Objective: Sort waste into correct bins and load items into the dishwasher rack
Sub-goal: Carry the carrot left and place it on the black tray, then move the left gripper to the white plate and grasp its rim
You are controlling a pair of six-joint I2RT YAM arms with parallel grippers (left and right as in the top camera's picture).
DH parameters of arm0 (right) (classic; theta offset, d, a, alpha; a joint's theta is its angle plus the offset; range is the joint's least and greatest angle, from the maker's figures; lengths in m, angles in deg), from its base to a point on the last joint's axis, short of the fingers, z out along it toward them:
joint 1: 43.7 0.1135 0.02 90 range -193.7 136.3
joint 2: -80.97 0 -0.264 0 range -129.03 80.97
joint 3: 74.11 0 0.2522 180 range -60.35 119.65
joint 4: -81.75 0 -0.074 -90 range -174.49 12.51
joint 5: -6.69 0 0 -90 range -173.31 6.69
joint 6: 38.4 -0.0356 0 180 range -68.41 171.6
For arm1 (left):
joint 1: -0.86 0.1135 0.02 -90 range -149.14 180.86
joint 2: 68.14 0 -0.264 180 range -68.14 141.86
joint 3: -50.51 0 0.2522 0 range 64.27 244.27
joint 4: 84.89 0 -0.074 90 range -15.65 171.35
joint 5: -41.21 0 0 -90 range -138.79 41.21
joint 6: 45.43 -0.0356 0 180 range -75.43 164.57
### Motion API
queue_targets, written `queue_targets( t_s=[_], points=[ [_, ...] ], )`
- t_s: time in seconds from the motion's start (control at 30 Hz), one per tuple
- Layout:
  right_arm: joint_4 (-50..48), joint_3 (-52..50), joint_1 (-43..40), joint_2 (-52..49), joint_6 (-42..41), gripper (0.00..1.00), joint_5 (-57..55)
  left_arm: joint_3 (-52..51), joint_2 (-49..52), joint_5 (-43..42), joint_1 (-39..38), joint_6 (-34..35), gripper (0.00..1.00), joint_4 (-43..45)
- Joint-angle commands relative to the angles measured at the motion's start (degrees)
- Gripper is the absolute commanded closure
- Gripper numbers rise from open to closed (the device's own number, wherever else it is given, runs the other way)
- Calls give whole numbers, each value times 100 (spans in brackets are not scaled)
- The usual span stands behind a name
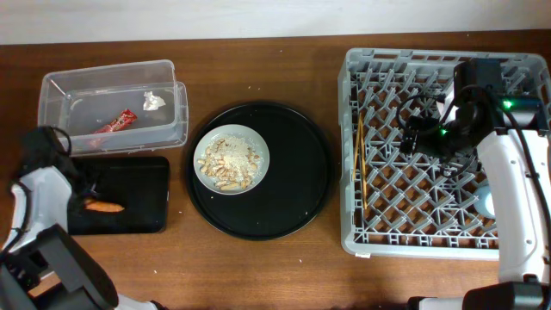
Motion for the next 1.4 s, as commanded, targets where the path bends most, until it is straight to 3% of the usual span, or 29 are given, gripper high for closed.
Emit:
queue_targets(
  t_s=[0.0, 0.13, 0.2, 0.4, 0.53, 0.8, 0.93, 1.0, 1.07, 1.2, 1.37],
  points=[
    [-4, 31, -15, -20, 26, 1, 24, 514, -490, -498, -385, -769, 36, -313],
    [7, 31, -15, -20, 28, 1, 24, 520, -678, -1375, -1504, -1663, 34, -369],
    [4, 31, -15, -20, 59, 0, 24, 518, -667, -1403, -2380, -2238, 32, -369],
    [4, 31, -15, -20, 68, 0, 24, 518, -542, -450, -4861, -3453, 30, 205],
    [24, 31, -15, -20, 68, 0, 24, 518, -129, -352, -5668, -3484, 30, 723],
    [26, 31, -15, -20, 68, 0, 24, 518, 846, -356, -6070, -3482, 32, 1338],
    [24, 31, -15, -20, 68, 0, 24, 518, 1075, -581, -6070, -3482, 47, 1456],
    [24, 31, -15, -20, 68, 0, 24, 518, 1196, -713, -6072, -3480, 48, 1440],
    [24, 31, -15, -20, 68, 0, 24, 516, 1311, -721, -6070, -3445, 56, 1388],
    [24, 31, -15, -20, 68, 0, 24, 516, 1497, -890, -6070, -3309, 62, 1193],
    [26, 31, -15, -20, 68, 0, 24, 516, 1519, -894, -6070, -3287, 82, 892]
  ],
)
